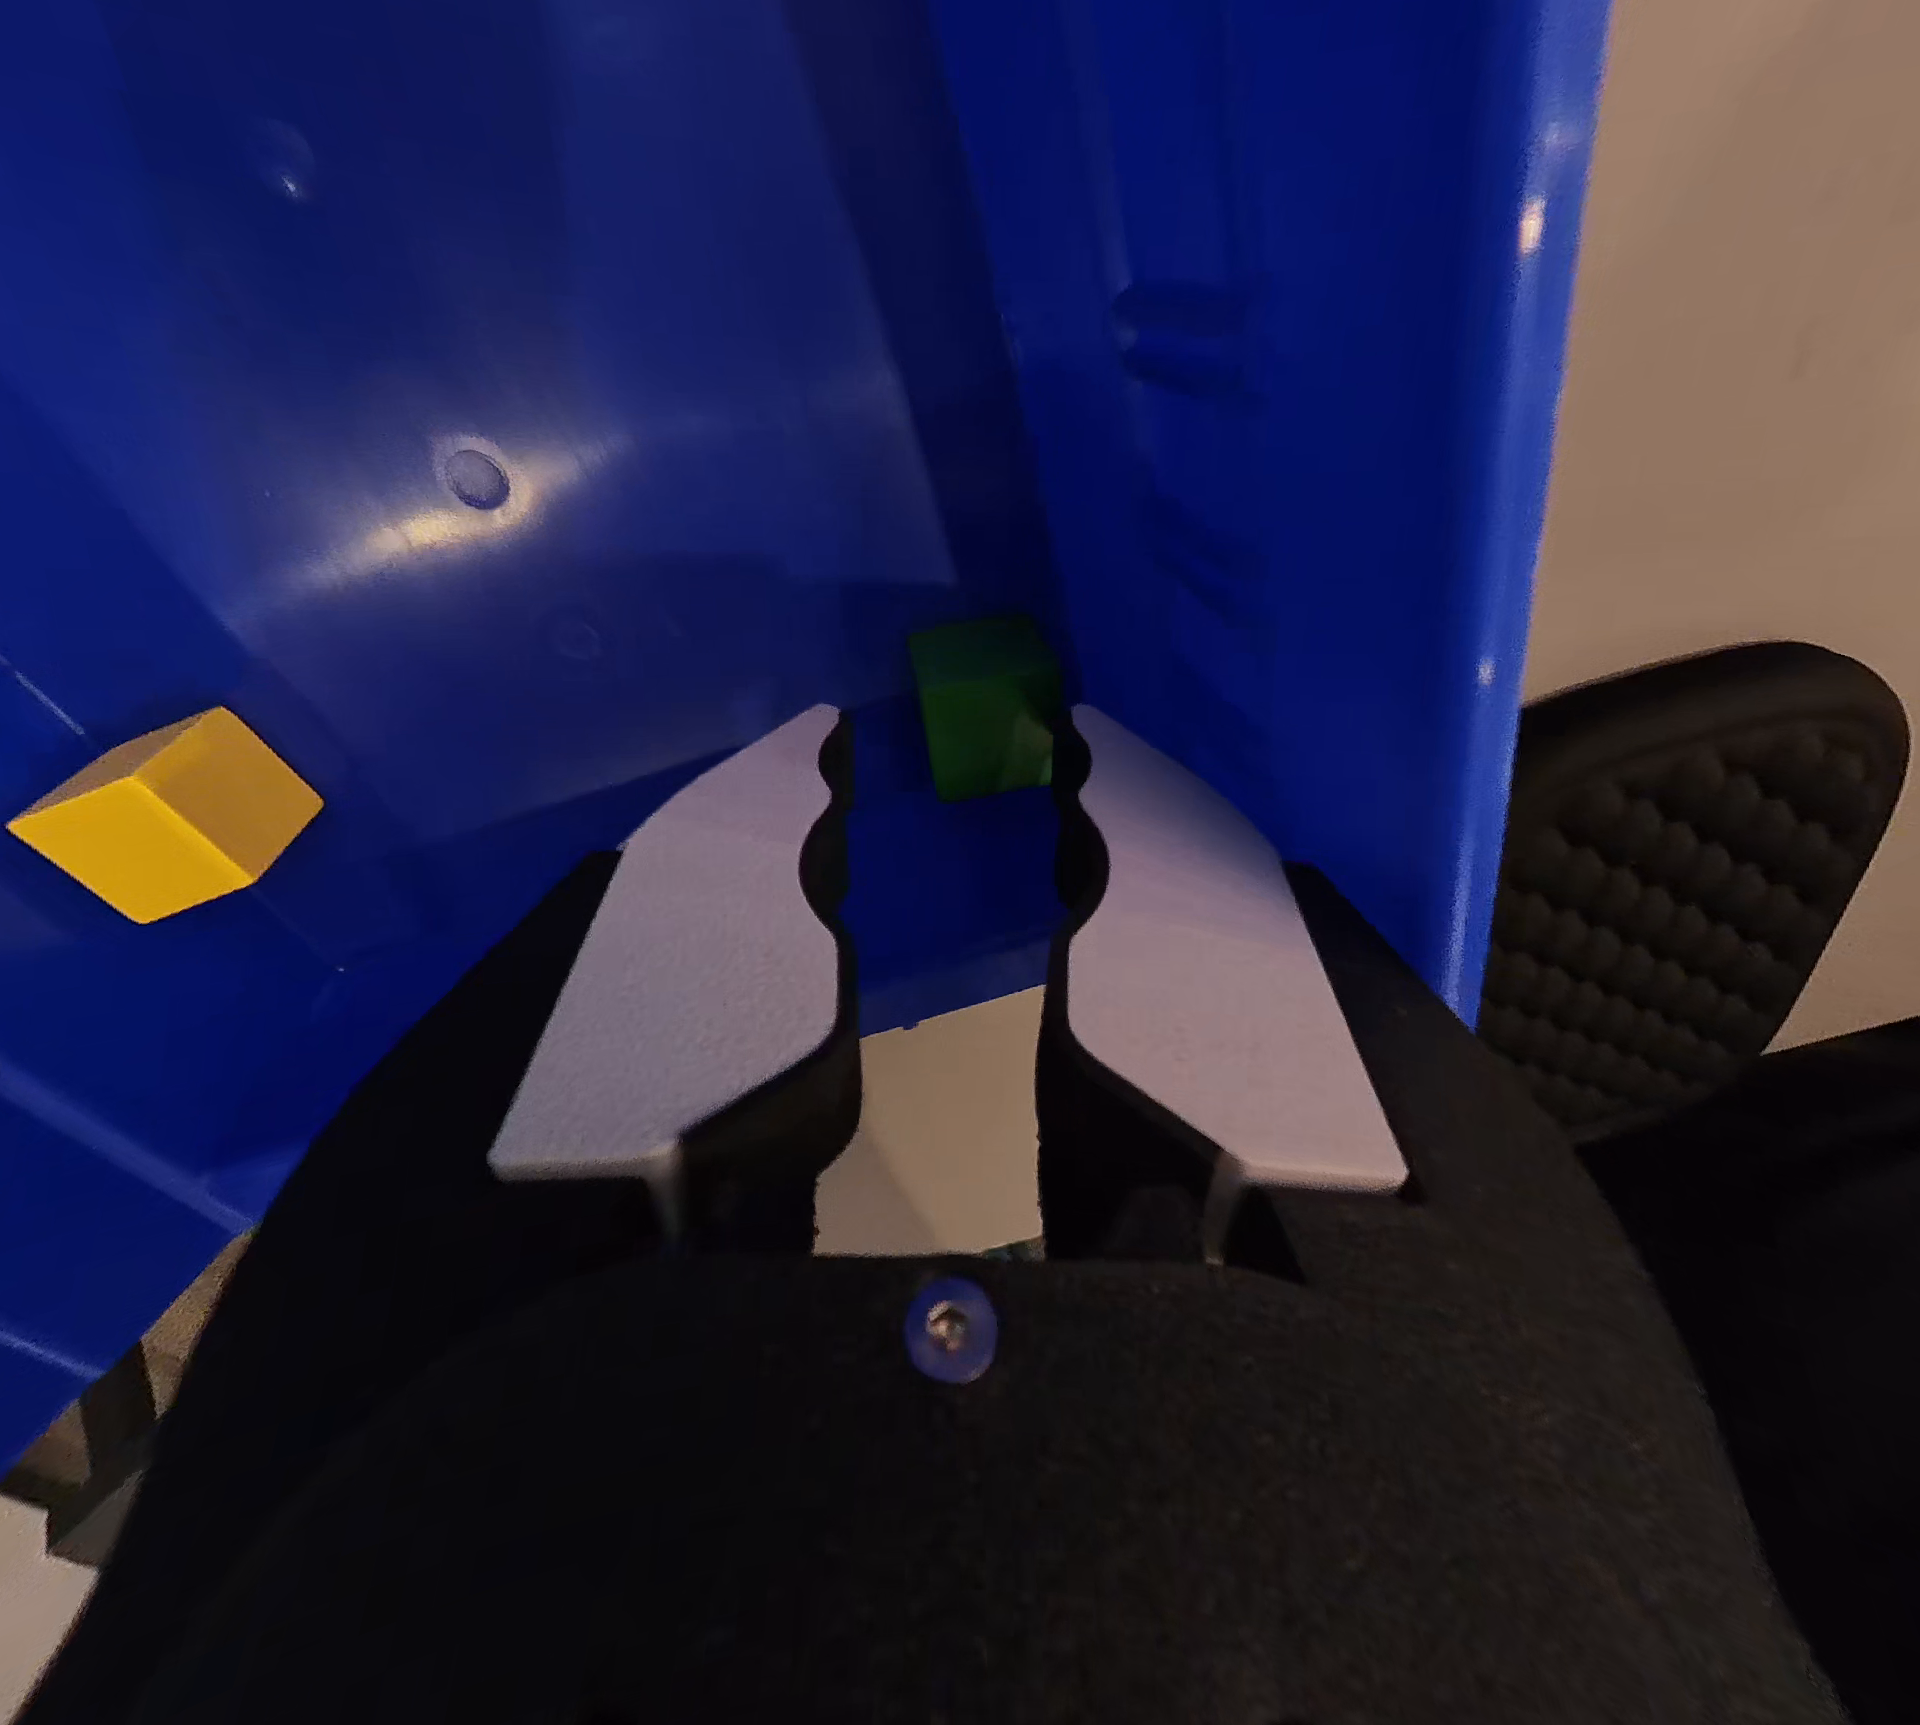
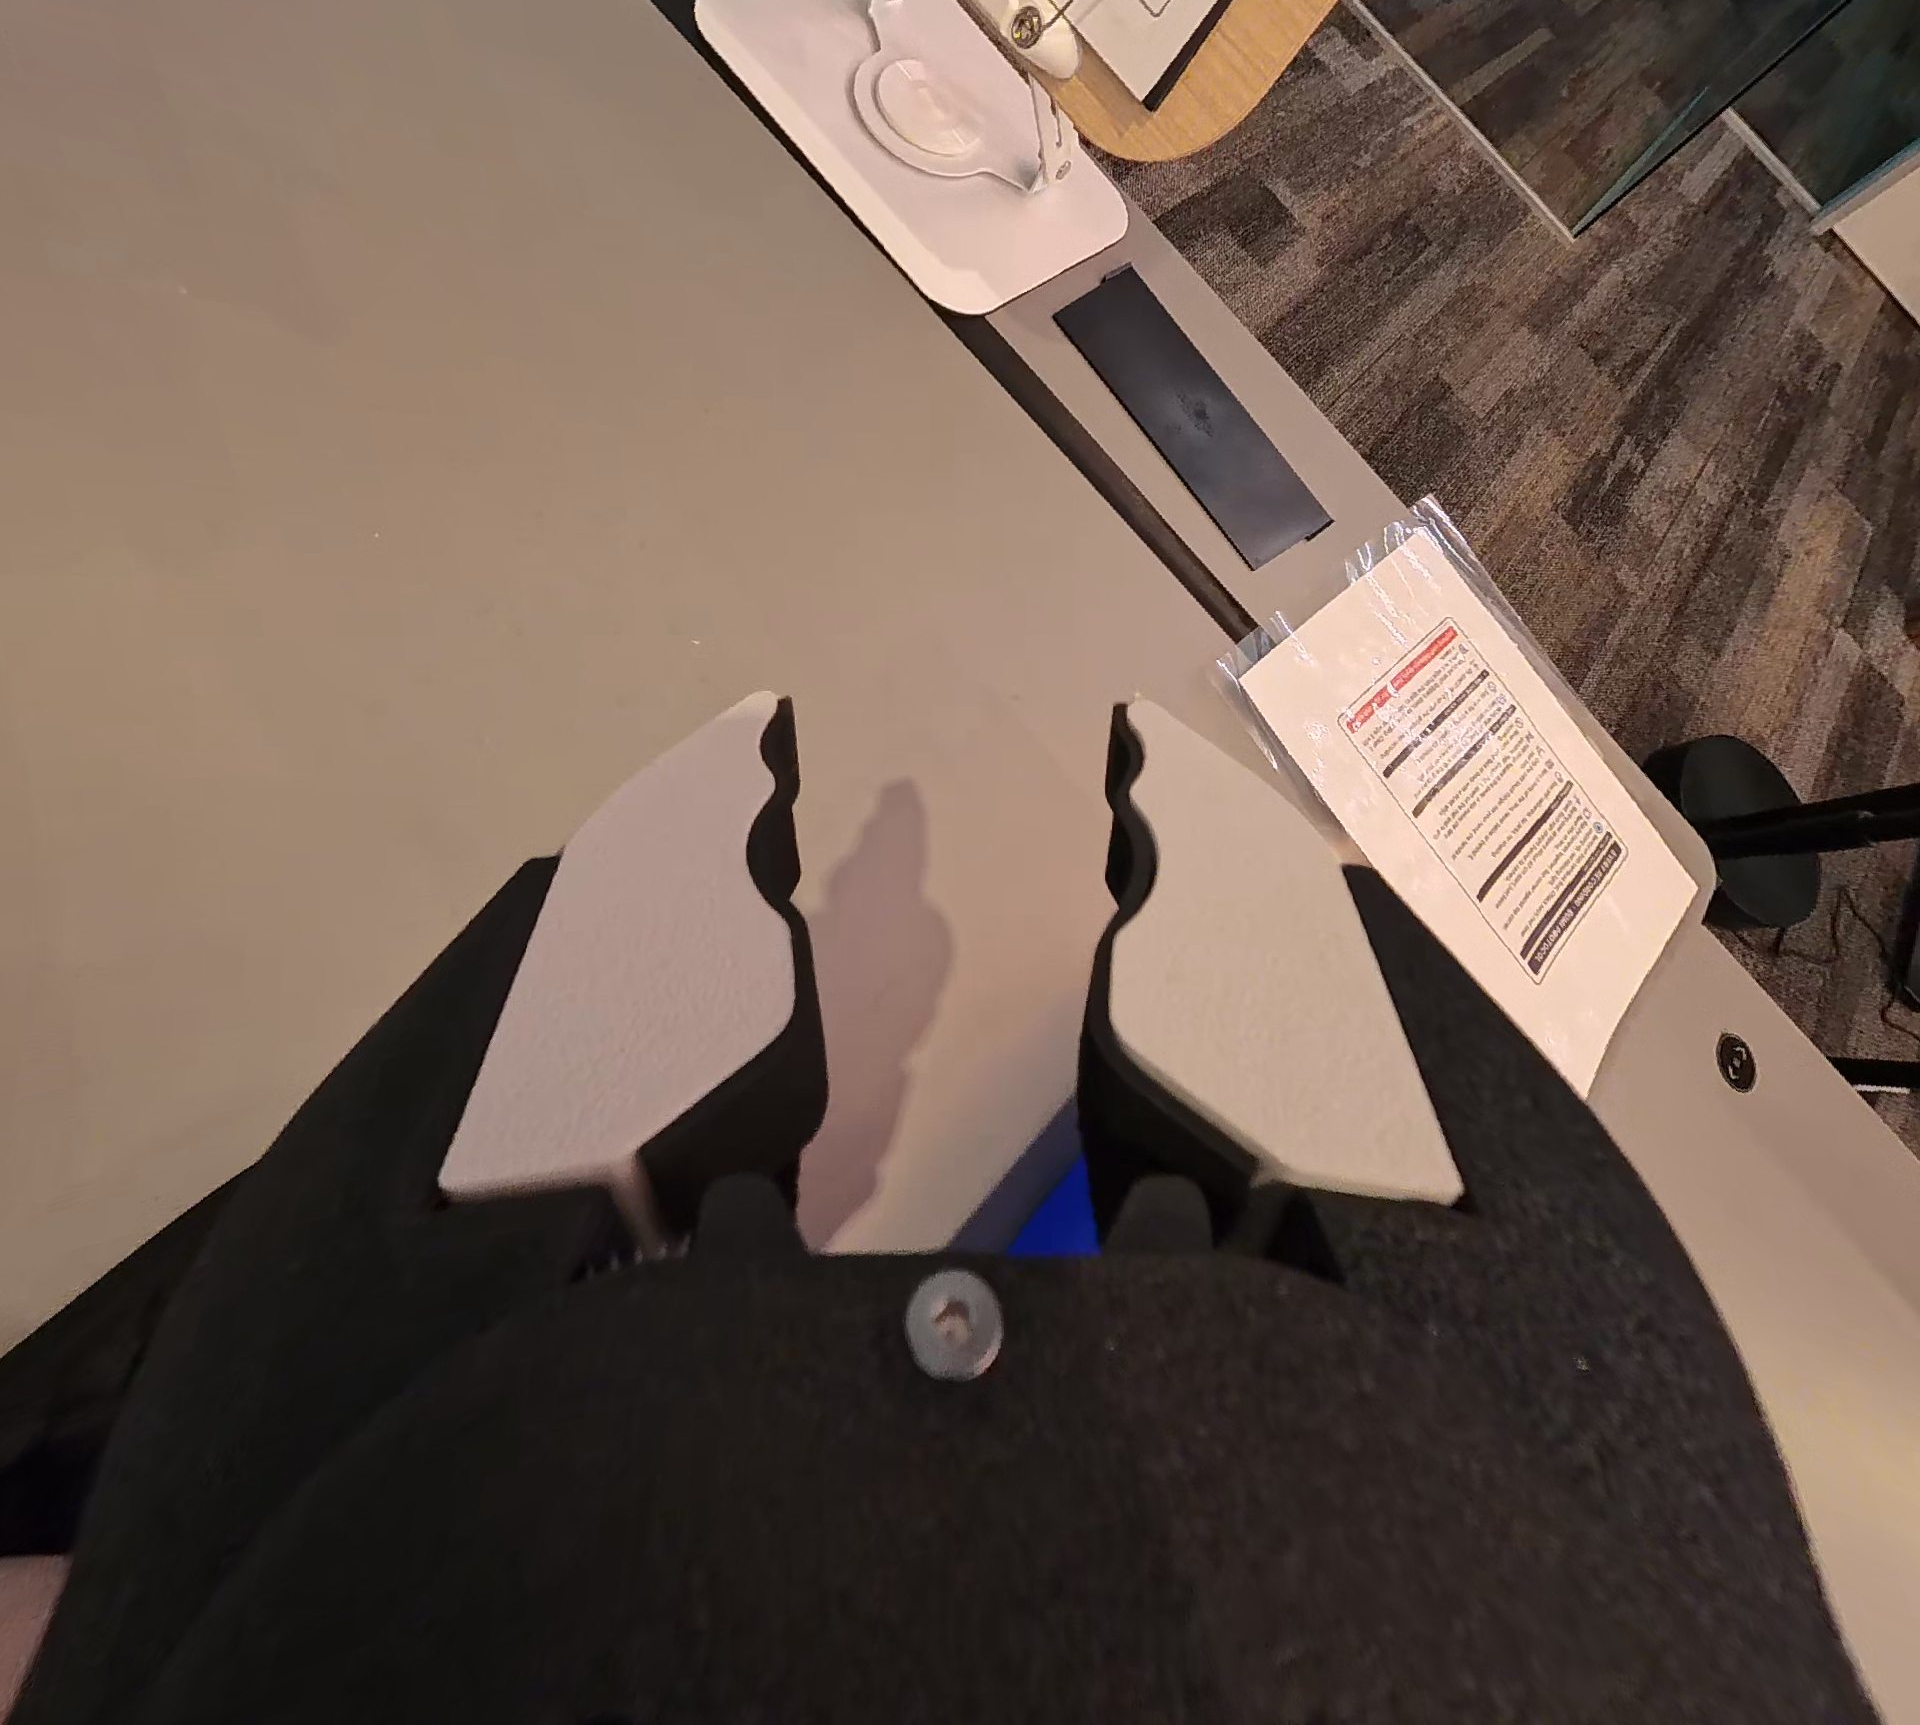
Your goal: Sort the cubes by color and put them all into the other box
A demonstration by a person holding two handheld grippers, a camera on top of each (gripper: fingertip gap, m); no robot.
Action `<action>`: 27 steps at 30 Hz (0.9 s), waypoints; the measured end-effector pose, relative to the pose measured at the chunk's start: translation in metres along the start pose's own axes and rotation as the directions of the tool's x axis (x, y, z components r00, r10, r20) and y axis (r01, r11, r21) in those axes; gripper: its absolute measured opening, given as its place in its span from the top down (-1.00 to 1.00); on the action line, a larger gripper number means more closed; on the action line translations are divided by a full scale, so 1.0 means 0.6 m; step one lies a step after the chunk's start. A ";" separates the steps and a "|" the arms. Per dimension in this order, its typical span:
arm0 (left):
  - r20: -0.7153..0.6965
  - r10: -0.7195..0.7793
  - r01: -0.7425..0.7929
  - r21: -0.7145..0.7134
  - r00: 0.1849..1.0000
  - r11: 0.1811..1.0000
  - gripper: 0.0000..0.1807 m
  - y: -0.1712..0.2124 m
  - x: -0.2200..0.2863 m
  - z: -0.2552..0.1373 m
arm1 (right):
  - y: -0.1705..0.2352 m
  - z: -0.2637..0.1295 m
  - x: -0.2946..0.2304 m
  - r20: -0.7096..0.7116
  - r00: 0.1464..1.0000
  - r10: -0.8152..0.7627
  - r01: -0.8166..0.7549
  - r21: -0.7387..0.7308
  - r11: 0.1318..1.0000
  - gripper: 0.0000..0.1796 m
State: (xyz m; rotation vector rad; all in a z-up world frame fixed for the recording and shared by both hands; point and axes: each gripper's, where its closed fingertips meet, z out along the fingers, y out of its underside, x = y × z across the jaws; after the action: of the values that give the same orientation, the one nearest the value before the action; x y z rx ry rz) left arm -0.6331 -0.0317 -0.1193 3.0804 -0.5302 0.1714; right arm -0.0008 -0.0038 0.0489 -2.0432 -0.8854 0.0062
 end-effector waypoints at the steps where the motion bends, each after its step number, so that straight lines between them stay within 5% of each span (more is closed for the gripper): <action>1: -0.003 0.004 -0.004 -0.009 1.000 1.000 0.60 0.001 0.000 0.000 | 0.002 0.000 0.000 -0.002 1.000 0.000 0.000 -0.006 1.000 0.37; 22: -0.039 -0.105 0.106 0.036 0.994 0.994 0.39 -0.004 -0.039 0.008 | 0.010 0.010 -0.011 0.017 0.999 -0.032 0.033 -0.054 0.998 0.38; 27: -0.059 -0.110 0.110 0.008 0.992 0.994 0.54 -0.005 -0.037 0.024 | 0.012 0.013 -0.012 0.016 0.999 -0.041 0.042 -0.069 0.997 0.39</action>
State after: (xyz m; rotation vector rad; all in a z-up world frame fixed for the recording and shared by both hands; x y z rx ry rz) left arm -0.6511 -0.0217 -0.1358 3.0938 -0.3576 0.2633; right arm -0.0047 -0.0049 0.0365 -2.0909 -0.9486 -0.0323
